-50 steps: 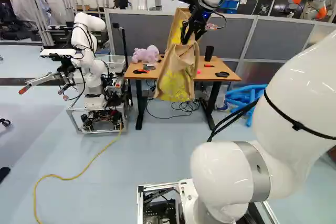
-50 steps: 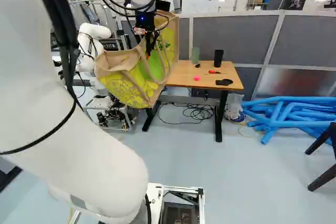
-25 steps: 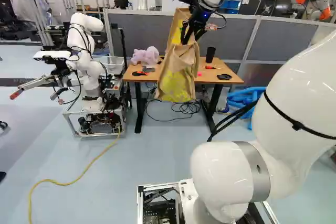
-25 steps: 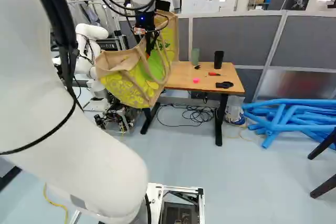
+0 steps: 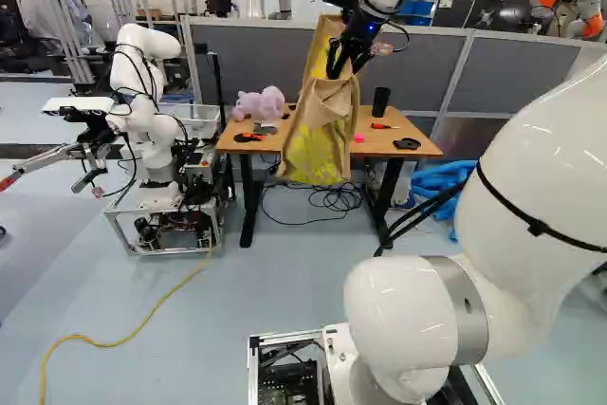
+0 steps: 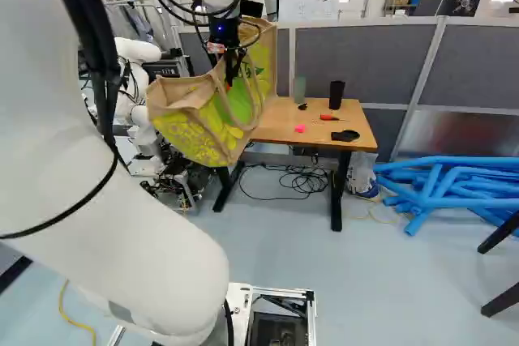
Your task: Pick up the bag on the ground and place it on the table
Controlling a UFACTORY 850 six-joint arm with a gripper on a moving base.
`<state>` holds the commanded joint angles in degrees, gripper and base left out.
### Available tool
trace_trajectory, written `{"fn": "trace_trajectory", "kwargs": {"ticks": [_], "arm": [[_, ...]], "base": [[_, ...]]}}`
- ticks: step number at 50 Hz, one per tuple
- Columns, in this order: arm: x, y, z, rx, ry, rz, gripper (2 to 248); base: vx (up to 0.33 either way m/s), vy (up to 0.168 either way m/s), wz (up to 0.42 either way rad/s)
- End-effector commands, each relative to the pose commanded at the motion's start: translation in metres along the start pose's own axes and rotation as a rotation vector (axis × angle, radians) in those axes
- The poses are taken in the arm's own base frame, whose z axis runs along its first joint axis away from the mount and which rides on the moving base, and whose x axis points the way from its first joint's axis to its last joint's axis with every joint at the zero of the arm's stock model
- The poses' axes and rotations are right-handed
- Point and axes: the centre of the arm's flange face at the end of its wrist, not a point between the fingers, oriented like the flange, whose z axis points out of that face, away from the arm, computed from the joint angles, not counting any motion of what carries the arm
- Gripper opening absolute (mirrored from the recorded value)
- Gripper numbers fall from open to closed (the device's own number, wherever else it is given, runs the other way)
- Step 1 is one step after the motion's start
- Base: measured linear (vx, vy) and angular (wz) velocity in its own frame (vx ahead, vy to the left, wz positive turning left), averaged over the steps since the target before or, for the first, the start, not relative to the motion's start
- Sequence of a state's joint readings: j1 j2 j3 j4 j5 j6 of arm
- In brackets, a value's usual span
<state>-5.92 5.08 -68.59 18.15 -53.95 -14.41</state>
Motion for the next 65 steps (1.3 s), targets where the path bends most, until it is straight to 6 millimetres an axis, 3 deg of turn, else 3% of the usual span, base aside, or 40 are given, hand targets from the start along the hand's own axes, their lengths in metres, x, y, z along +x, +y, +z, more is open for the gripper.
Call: {"fn": "trace_trajectory", "kwargs": {"ticks": [65], "arm": [[0.0,0.0,0.0,0.0,0.0,0.0,21]], "base": [[0.119,-0.021,-0.007]]}}
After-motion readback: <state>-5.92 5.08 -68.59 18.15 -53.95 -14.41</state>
